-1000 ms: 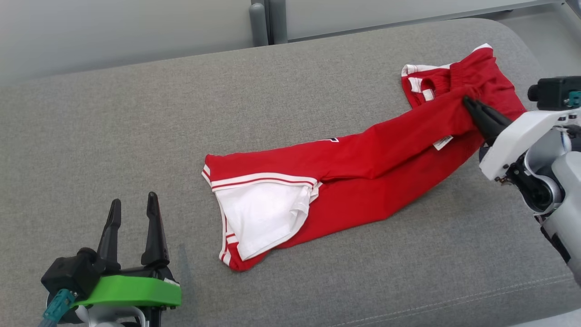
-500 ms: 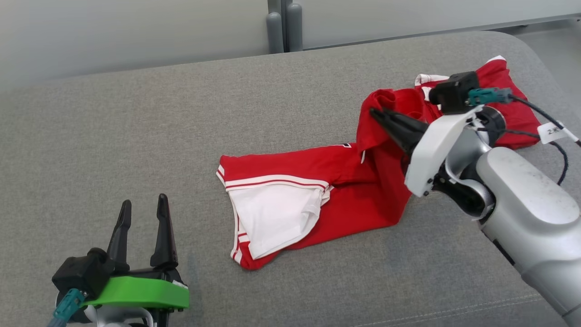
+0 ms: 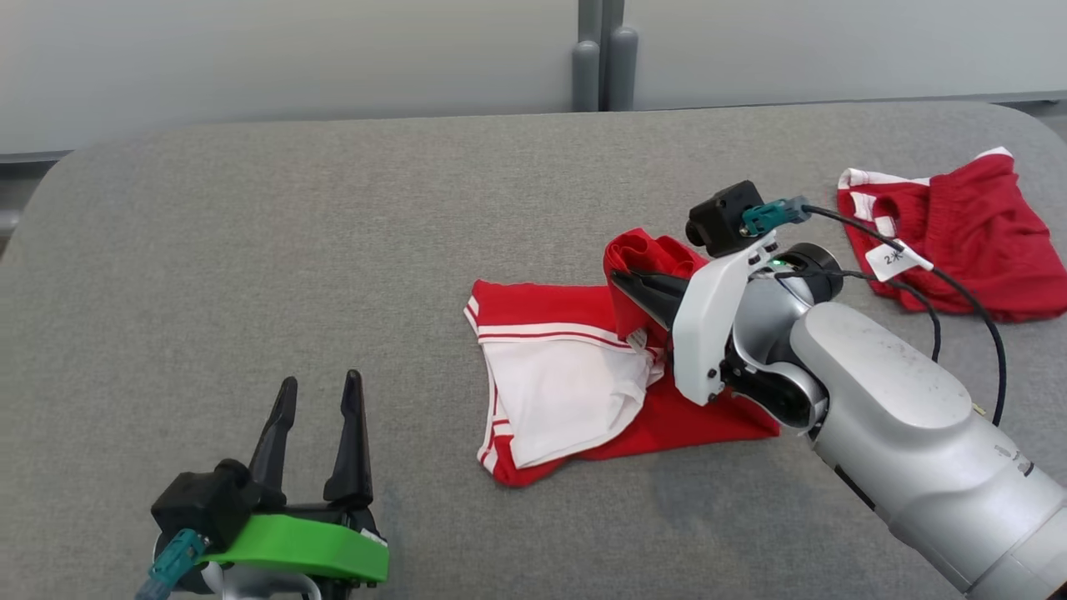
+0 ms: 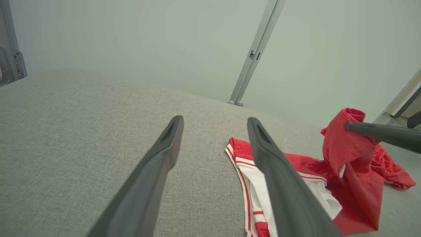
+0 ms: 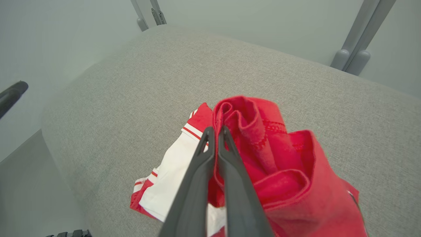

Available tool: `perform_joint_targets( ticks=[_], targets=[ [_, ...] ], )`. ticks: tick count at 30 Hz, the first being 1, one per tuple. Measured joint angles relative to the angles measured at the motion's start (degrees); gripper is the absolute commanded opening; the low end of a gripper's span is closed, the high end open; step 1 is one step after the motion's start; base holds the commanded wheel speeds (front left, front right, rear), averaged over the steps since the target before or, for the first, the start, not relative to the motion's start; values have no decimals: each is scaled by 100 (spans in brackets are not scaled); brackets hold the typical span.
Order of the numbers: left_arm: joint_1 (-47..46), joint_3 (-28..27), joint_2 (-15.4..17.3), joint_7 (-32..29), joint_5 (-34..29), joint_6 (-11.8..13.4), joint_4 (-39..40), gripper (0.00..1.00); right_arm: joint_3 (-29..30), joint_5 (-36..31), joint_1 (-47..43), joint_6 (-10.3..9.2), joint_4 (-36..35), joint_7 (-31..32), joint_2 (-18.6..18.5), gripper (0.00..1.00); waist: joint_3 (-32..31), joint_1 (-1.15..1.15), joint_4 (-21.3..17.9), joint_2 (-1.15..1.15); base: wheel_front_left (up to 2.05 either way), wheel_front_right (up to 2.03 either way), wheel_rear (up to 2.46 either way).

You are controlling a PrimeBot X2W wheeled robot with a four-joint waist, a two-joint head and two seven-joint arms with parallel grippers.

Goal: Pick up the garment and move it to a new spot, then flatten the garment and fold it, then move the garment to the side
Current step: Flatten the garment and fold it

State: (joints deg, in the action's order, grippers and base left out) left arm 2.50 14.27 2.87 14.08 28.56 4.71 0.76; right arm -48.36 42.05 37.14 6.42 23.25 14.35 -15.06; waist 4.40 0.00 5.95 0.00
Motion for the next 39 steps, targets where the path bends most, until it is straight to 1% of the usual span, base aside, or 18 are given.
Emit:
perform_joint_targets(
  ticks=[7, 9, 11, 18, 22, 23, 24, 26, 27, 28, 33, 37, 39],
  targets=[
    [-2, 256, -2, 1, 78, -24, -34, 100, -9, -3, 8, -188, 480, 135, 242, 0, -59, 0, 486, 0, 0, 0, 0],
    [-2, 307, -3, 1, 112, -25, -41, 100, -10, -20, 22, -219, 606, 144, 277, 0, -68, 0, 632, 0, 0, 0, 0],
    [-3, 365, -2, 1, 116, -25, -53, 100, -2, -21, 40, -296, 727, 144, 305, 0, -73, 0, 776, 0, 0, 0, 0],
    [-4, 452, -2, 2, 205, -25, -137, 100, -11, -30, 134, -353, 1125, 166, 510, 0, -57, 0, 1242, 0, 0, 0, 0],
    [-5, 455, -3, 8, 247, -24, -174, 100, -111, -93, 140, -407, 1417, 193, 619, 0, -36, 0, 1438, 0, 0, 0, 0],
    [-5, 448, -3, 8, 248, -24, -179, 100, -152, -129, 147, -407, 1475, 192, 642, 8, -29, 0, 1473, 0, 0, 0, 0],
    [-5, 445, -3, 8, 248, -24, -183, 100, -191, -154, 151, -407, 1534, 193, 659, 27, -24, 0, 1499, 0, 0, 0, 0],
    [-5, 442, -3, 8, 250, -24, -188, 100, -231, -179, 167, -405, 1631, 192, 692, 49, -17, 0, 1527, 0, 0, 0, 0],
    [-5, 442, -3, 8, 250, -24, -188, 100, -231, -179, 167, -405, 1631, 192, 692, 85, -17, 0, 1527, 0, 0, 0, 0],
    [-5, 438, -3, 8, 253, -23, -192, 100, -238, -180, 180, -405, 1668, 192, 712, 100, -15, 0, 1529, 0, 0, 0, 0],
    [-5, 300, -3, 9, 254, -7, -194, 100, -281, -303, 386, -388, 1714, 116, 845, 100, -16, 0, 1451, 0, 0, 0, 0],
    [-5, 246, -3, 10, 254, -5, -192, 100, -226, -300, 595, -288, 1628, -44, 890, 100, -23, 0, 1324, 0, 0, 0, 0],
    [-5, 216, -4, 10, 253, 26, -189, 100, -137, -268, 699, -275, 1541, -180, 899, 100, -31, 0, 1248, 0, 0, 0, 0]
  ],
)
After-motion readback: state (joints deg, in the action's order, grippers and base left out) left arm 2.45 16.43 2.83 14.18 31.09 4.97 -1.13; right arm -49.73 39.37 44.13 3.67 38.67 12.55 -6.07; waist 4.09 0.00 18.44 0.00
